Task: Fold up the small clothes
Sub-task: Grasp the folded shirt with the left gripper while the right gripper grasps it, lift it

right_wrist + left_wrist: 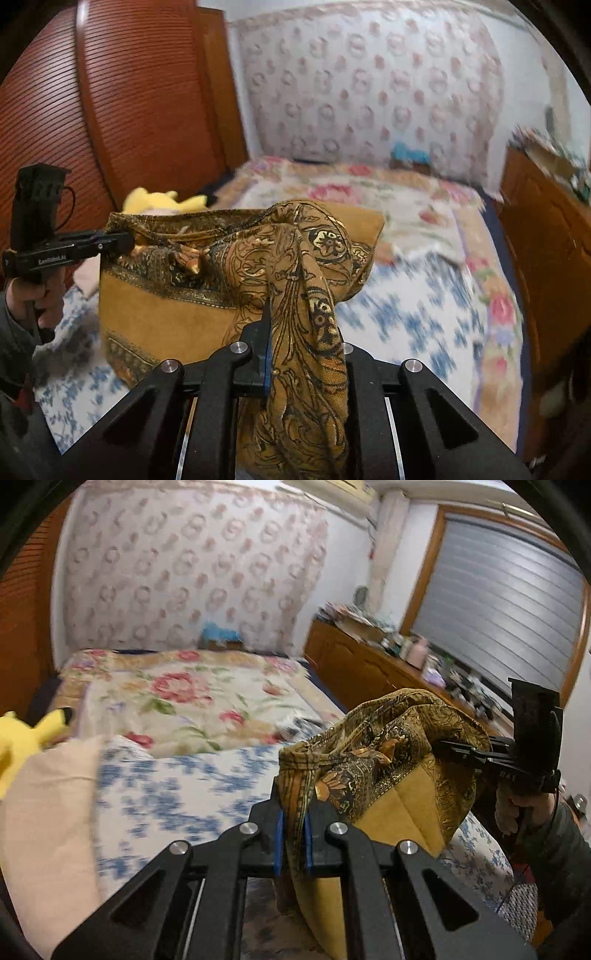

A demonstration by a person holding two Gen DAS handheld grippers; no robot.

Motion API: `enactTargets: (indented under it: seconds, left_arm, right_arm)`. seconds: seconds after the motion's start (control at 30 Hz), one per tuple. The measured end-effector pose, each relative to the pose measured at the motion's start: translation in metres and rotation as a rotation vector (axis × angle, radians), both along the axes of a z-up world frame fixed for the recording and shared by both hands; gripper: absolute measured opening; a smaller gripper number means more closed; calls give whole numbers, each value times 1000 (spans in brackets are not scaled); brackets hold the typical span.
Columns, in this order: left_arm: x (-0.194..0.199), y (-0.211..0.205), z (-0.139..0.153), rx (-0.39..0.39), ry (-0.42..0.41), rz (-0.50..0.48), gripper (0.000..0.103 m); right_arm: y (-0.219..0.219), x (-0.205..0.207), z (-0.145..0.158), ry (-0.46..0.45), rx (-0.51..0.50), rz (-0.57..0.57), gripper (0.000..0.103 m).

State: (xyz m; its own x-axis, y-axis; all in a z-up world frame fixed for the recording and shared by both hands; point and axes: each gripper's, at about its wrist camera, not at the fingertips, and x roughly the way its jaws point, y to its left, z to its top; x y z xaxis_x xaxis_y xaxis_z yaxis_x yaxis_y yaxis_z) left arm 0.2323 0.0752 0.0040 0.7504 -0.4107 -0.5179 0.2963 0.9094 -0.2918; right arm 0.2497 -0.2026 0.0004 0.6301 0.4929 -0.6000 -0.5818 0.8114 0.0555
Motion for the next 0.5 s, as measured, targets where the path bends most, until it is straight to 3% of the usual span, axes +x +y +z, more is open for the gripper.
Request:
enactTargets:
  seconds: [0.5]
  left_arm:
    - [-54,127,4,4,-65,276,6]
  right_arm:
    - [169,29,34,-115,-102,293,12]
